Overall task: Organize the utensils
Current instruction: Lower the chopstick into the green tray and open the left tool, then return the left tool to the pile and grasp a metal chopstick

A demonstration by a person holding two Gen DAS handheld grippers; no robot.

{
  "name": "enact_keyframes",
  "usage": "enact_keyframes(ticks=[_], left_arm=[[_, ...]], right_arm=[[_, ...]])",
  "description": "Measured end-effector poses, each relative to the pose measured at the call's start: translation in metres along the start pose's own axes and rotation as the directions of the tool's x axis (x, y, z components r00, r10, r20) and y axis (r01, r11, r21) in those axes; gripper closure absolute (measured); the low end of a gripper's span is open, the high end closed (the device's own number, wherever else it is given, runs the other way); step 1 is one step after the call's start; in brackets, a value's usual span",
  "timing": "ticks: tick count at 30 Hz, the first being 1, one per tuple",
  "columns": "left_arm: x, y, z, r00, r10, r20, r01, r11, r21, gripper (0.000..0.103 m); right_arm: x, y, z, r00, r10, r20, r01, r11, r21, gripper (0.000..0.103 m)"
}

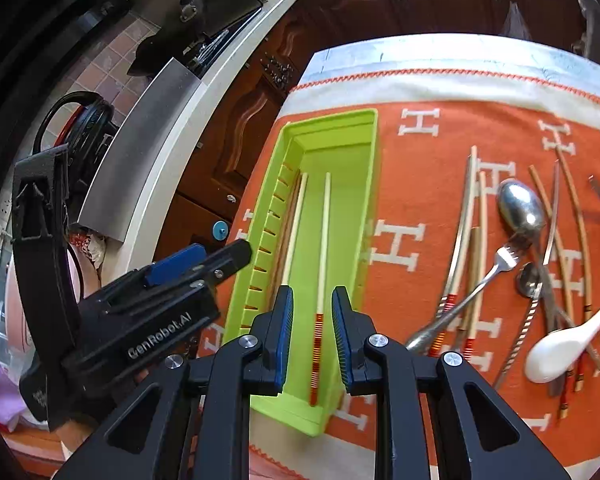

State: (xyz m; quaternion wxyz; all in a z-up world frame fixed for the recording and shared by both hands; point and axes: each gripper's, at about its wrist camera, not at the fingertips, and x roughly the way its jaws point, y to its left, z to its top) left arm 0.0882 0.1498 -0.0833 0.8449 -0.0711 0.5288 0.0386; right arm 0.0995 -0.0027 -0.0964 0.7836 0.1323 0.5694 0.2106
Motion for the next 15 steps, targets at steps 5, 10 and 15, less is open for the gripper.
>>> enact_keyframes(ticks=[5,10,15], left_arm=[[-0.008,-0.012,-0.002,1.0,-0.012,0.013,0.011,0.999,0.03,0.043],[-0.016,-0.033,-0.003,0.999,-0.036,0.022,0.035,0.996,0.08,0.042],[-0.019,-0.062,-0.003,0.998,-0.065,0.015,0.062,0.987,0.145,0.042]], right_arm=[[-0.035,-0.021,-0.005,0.998,-0.034,0.045,0.034,0.999,0.006,0.083],[-0.067,-0.047,-0.01,0.993,-0.081,0.081,0.078,0.996,0.038,0.083],[-0.099,-0.079,-0.016,0.984,-0.131,0.12,0.122,0.989,0.08,0.083]])
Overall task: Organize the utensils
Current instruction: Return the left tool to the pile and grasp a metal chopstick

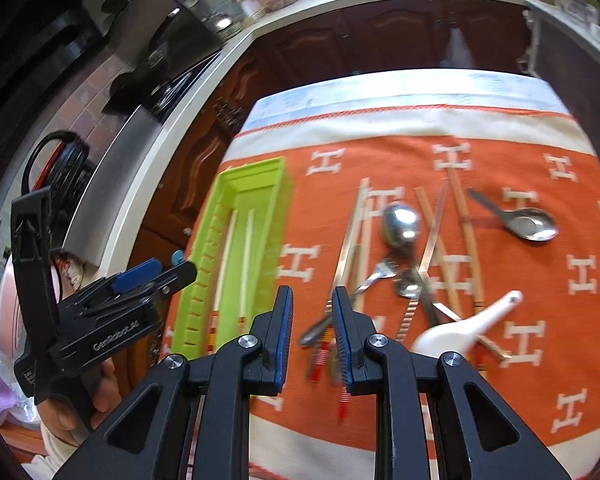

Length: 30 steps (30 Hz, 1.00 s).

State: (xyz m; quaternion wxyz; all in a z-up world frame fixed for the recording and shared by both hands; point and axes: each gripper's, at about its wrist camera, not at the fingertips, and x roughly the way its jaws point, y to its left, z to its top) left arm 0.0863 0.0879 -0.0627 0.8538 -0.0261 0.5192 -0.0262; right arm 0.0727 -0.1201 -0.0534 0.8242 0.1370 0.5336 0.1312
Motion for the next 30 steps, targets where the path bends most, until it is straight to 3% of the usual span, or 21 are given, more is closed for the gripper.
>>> enact_keyframes(ticks=[5,10,12,15,22,30], left_arm=[[0.008,-0.027,0.007,0.999,-0.037,-0.022,0.038,0.998,0.052,0.042],[0.028,-0.048,0.016,0.991,-0.121,-0.056,0.125,0.989,0.077,0.042],[0.042,-0.055,0.02,0.985,-0.154,-0.08,0.16,0.984,0.081,0.046],[0.064,-0.064,0.023,0.977,-0.166,-0.136,0.18,0.978,0.102,0.063],[0.107,-0.072,0.02,0.958,-0.164,-0.235,0.192,0.976,0.099,0.087],[0.126,-0.074,0.016,0.949,-0.161,-0.27,0.198,0.974,0.114,0.089]], right_arm=[[-0.017,-0.033,0.004,0.999,-0.044,0.025,0.043,0.998,0.038,0.083],[-0.024,-0.061,0.009,0.997,-0.074,0.036,0.071,0.995,0.073,0.083],[-0.023,-0.071,0.01,0.996,-0.078,0.033,0.075,0.994,0.083,0.083],[-0.018,-0.087,0.01,0.997,-0.072,0.019,0.07,0.993,0.1,0.083],[0.013,-0.11,0.005,0.998,-0.049,-0.033,0.053,0.989,0.136,0.083],[0.038,-0.128,0.004,0.998,-0.023,-0.066,0.034,0.986,0.162,0.083]])
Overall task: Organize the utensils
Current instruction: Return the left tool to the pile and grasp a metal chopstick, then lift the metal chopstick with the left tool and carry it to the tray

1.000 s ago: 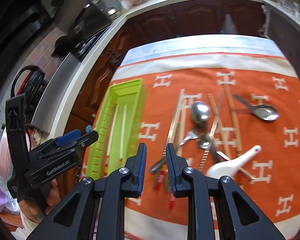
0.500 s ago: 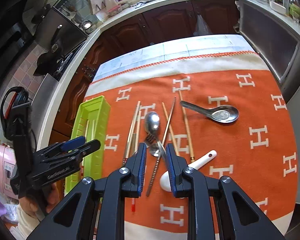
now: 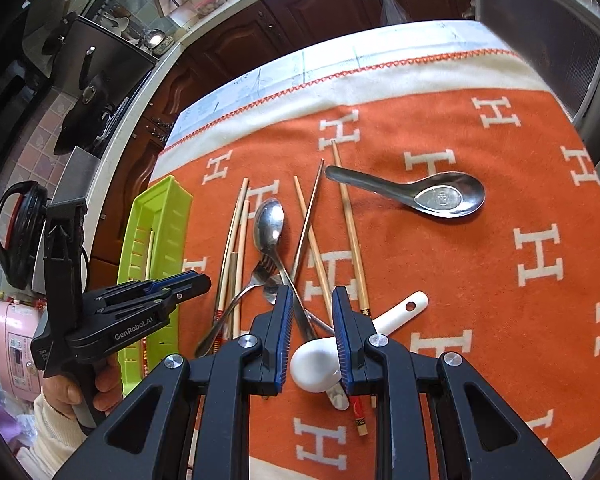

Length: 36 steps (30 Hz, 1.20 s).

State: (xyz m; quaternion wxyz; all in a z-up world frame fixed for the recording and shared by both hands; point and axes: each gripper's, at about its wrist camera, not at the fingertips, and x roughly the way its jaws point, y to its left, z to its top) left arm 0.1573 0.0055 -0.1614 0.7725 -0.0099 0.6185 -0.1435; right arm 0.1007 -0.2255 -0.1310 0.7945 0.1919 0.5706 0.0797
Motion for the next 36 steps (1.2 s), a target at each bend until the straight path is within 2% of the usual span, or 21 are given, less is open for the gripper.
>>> enact_keyframes(ticks=[7,12,15,24,26,28,36], left_arm=[[0.013,-0.008,0.001,0.999,0.034,-0.017,-0.033,0.999,0.031,0.09],[0.019,-0.013,0.002,0.995,0.096,-0.022,-0.094,0.993,0.064,0.09],[0.021,-0.021,0.003,0.99,0.142,-0.006,-0.141,0.985,0.102,0.09],[0.026,-0.037,0.009,0.982,0.188,0.021,-0.189,0.975,0.115,0.084],[0.026,-0.037,0.01,0.983,0.184,0.028,-0.186,0.978,0.099,0.088],[0.026,-0.035,0.012,0.985,0.167,0.034,-0.169,0.983,0.071,0.098],[0.018,-0.026,0.009,0.992,0.12,0.041,-0.12,0.993,-0.006,0.1]], right_arm=[[0.018,-0.007,0.0,1.0,0.006,-0.023,-0.005,1.0,0.009,0.083],[0.029,-0.014,0.0,0.999,0.007,-0.034,-0.007,1.0,0.023,0.083],[0.033,-0.016,0.001,0.999,0.006,-0.035,-0.005,1.0,0.025,0.083],[0.043,-0.021,-0.001,0.999,-0.004,-0.048,0.004,1.0,0.019,0.083],[0.044,-0.023,0.0,0.999,-0.009,-0.048,0.01,1.0,0.016,0.083],[0.046,-0.025,0.001,0.999,-0.013,-0.05,0.014,1.0,0.016,0.083],[0.065,-0.03,0.015,0.996,-0.054,-0.071,0.053,0.998,-0.02,0.083]])
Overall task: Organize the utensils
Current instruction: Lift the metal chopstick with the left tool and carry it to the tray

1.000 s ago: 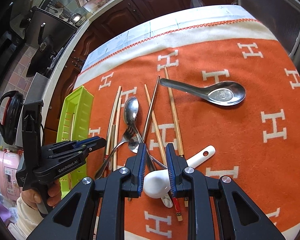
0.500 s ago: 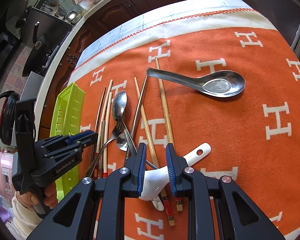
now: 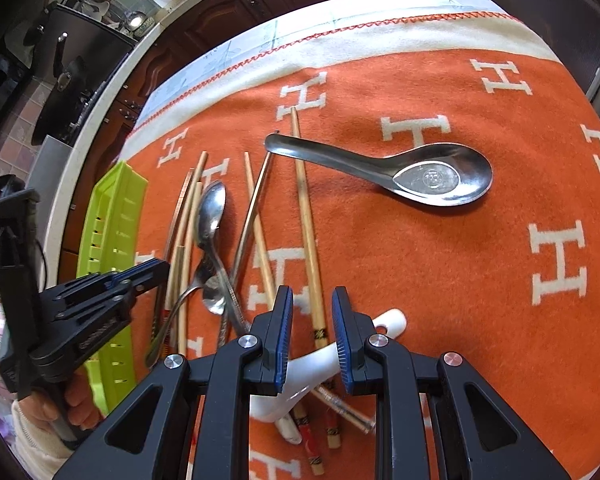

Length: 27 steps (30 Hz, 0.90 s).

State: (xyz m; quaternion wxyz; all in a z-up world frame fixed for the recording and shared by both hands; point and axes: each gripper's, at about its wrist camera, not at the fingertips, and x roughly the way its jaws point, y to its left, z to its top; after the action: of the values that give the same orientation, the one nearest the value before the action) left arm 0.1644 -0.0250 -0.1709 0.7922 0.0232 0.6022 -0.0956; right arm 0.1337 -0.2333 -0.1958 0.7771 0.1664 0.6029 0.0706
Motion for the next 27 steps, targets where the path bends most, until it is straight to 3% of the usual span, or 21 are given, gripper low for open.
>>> enact_keyframes(ticks=[6,10,17,27], left_arm=[[-0.018,0.01,0.003,0.999,-0.017,0.036,0.018,0.999,-0.034,0.1],[-0.033,0.011,0.007,0.997,-0.03,0.069,0.033,0.999,-0.043,0.1],[-0.055,0.014,0.013,0.992,-0.048,0.116,0.054,0.997,-0.047,0.1],[-0.09,0.019,0.01,0.981,-0.071,0.179,0.081,0.996,-0.049,0.1]], right_arm=[[0.008,0.016,0.008,0.996,-0.071,0.046,0.074,0.993,-0.087,0.083],[0.014,0.033,0.009,0.987,-0.138,0.087,0.151,0.975,-0.16,0.096],[0.0,0.038,0.021,0.981,-0.062,0.182,0.083,0.991,-0.108,0.097],[-0.058,0.063,0.037,0.939,0.058,0.338,-0.024,0.994,-0.105,0.097]])
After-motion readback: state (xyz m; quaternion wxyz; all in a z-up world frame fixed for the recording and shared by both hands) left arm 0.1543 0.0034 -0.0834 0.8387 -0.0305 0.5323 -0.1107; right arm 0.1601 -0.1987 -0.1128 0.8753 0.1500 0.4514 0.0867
